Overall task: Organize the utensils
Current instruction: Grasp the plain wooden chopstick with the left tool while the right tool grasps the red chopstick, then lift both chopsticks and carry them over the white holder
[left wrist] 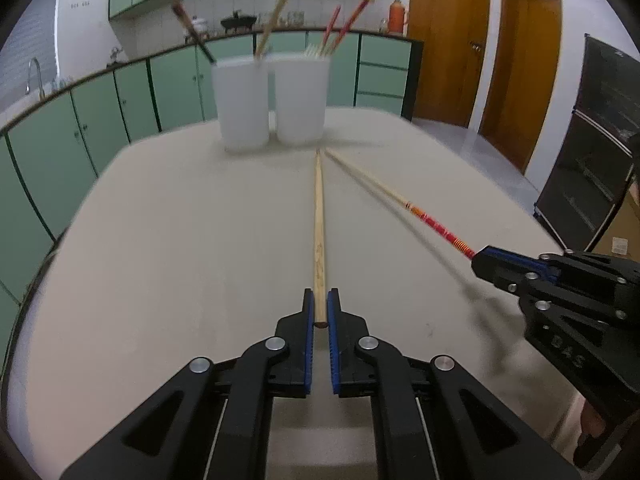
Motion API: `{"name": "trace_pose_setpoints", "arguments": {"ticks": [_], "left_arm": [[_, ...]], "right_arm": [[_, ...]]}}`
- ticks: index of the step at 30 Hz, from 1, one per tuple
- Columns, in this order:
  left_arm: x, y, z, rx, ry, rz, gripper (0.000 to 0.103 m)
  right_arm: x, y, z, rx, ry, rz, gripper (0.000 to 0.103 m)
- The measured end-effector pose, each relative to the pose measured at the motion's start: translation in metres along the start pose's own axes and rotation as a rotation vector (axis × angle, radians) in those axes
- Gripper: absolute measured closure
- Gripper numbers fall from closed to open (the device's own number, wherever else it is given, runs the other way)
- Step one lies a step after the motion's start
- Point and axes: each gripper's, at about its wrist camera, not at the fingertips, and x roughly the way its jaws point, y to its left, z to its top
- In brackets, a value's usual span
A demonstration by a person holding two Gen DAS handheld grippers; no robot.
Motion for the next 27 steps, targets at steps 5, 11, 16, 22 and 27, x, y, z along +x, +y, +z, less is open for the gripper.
{"name": "trace_pose_setpoints", "arguments": {"ticks": [5, 11, 16, 22, 27], "left_arm": [[-0.029, 0.004, 0.019, 0.014, -0.067, 0.009, 0.097], [-0.065, 0.01, 0.051, 0.019, -0.159, 0.009, 0.097], [-0.08, 0.019, 0.08, 0.007, -0.223, -0.007, 0.097], [-0.093, 0.027, 0.12, 0.01, -0.284, -0.024, 0.097], [-0.105, 0.034, 0.144, 0.016, -0.316, -0.036, 0.097]], "right_arm": [[-0.021, -0.001, 0.022, -0.061, -0.027, -0.03, 0.098], [-0.053, -0.007, 0.06, -0.093, -0.11, -0.041, 0.098], [-0.079, -0.01, 0.103, -0.109, -0.197, -0.014, 0.098], [-0.093, -0.014, 0.149, -0.117, -0.242, 0.054, 0.098], [-0.106, -0.014, 0.177, -0.138, -0.262, 0.093, 0.098]]}}
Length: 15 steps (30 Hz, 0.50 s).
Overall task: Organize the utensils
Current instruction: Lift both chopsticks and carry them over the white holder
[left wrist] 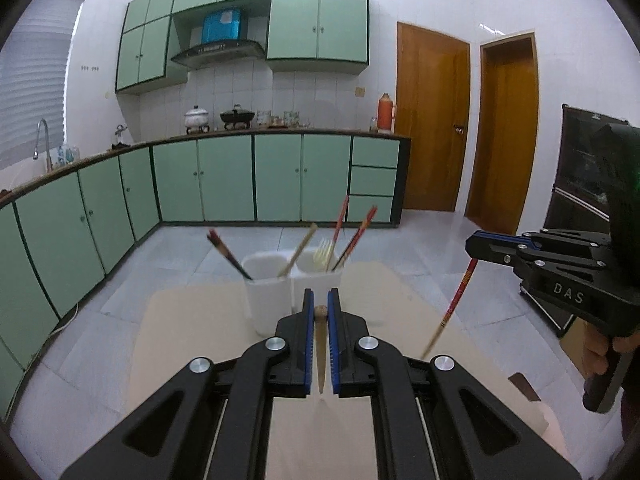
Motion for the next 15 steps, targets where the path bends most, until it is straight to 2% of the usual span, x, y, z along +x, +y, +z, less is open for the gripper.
{"name": "trace_pose_setpoints", "arguments": {"ticks": [8, 15], "left_arm": [[-0.017, 0.017, 0.039, 0.004, -0.069, 0.0, 0.097], [-0.017, 0.025, 0.096, 0.047, -0.178, 0.042, 0.097]], "right_arm": [[-0.004, -0.003, 0.061, -0.029, -0.062, 0.053, 0.098], [0.011, -0.016, 0.128, -0.017, -0.151, 0.061, 0.098]]}}
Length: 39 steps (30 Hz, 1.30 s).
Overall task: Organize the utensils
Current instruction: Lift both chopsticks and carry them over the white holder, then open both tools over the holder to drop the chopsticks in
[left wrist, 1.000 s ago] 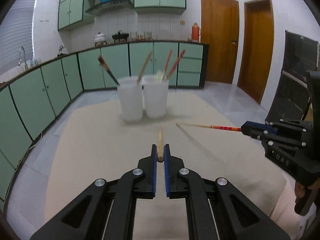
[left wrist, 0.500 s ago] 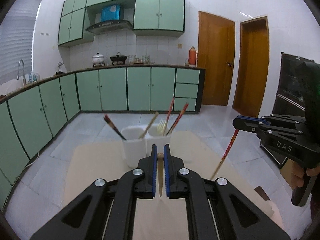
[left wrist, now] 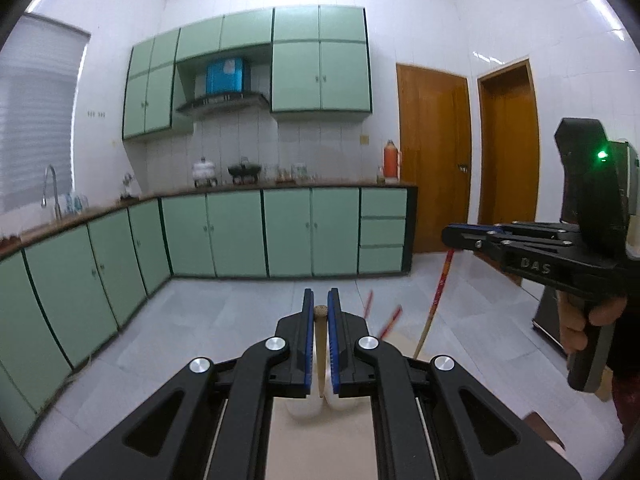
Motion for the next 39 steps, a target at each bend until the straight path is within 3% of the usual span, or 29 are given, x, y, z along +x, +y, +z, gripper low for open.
{"name": "trace_pose_setpoints", "arguments": {"ticks": [8, 19, 22, 24, 28, 30, 34, 36, 39], "left_arm": [[0.06, 0.01, 0.029, 0.014, 0.008, 0.014, 0.097], [0.155, 0.029, -0.025, -0.052, 0.18, 0.018, 0.097], [0.17, 0.036, -0.04, -0.084, 0.23, 0.017, 0.096], [0.175, 0.04, -0.045, -0.099, 0.252, 0.023, 0.088], [0.167, 0.047, -0.045, -0.132, 0.245, 0.032, 0.076], [0.157, 0.05, -0.041, -0.138, 0.226, 0.037, 0.068], [0.127, 0.05, -0.039, -0.132, 0.192, 0.073, 0.05], [0.111, 0.049, -0.041, -0.136, 0.18, 0.084, 0.042], [0.091, 0.047, -0.047, -0.152, 0.179, 0.09, 0.038]], "right_arm": [[0.057, -0.022, 0.032, 0.042, -0.034, -0.006, 0.098], [0.138, -0.045, -0.014, 0.14, 0.073, 0.013, 0.097], [0.147, -0.047, -0.03, 0.159, 0.108, 0.01, 0.091], [0.147, -0.049, -0.036, 0.171, 0.115, 0.002, 0.09], [0.13, -0.056, -0.04, 0.183, 0.091, -0.034, 0.078], [0.115, -0.057, -0.04, 0.169, 0.07, -0.063, 0.066], [0.082, -0.057, -0.051, 0.148, 0.046, -0.121, 0.053], [0.063, -0.055, -0.06, 0.142, 0.043, -0.172, 0.038], [0.04, -0.052, -0.077, 0.15, 0.035, -0.191, 0.025]]}}
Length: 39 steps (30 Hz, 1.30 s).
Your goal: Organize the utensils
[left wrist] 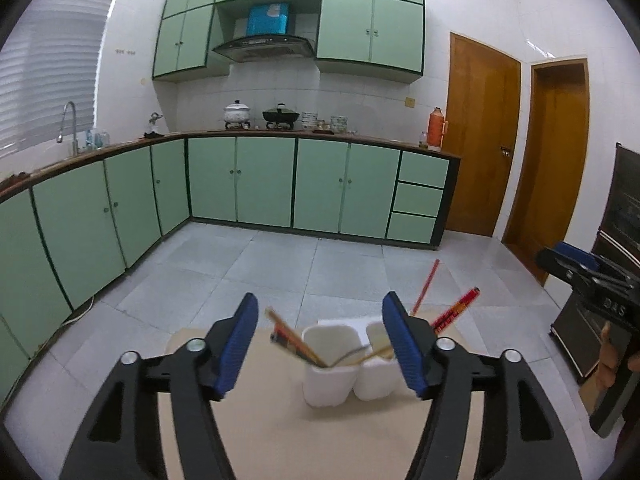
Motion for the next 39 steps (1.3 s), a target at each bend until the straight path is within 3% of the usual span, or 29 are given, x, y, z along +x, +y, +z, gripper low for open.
{"name": "trace_pose_setpoints", "arguments": {"ticks": [3, 9, 15, 27, 39], "left_arm": [[-0.016, -0.002, -0.014, -0.007, 0.011, 0.012, 0.035], [-0.044, -0.016, -0.038, 0.023, 0.035, 0.047, 0.023], [-0.07, -0.034, -0.052, 0.058, 0.048, 0.049, 0.019], [-0.122, -0.051, -0.056, 0.063, -0.004, 0.033, 0.015], [-0.137, -0.05, -0.052, 0.063, -0.038, 0.042, 0.014]], "right_arm": [[-0.022, -0.001, -0.019, 0.023, 0.016, -0.015, 0.013], [-0.056, 0.017, -0.05, 0.007, 0.062, 0.006, 0.006], [-0.086, 0.04, -0.065, -0.009, 0.079, 0.018, 0.006], [-0.119, 0.058, -0.056, -0.039, 0.066, 0.06, 0.006], [-0.127, 0.066, -0.047, -0.047, 0.045, 0.068, 0.006]]}}
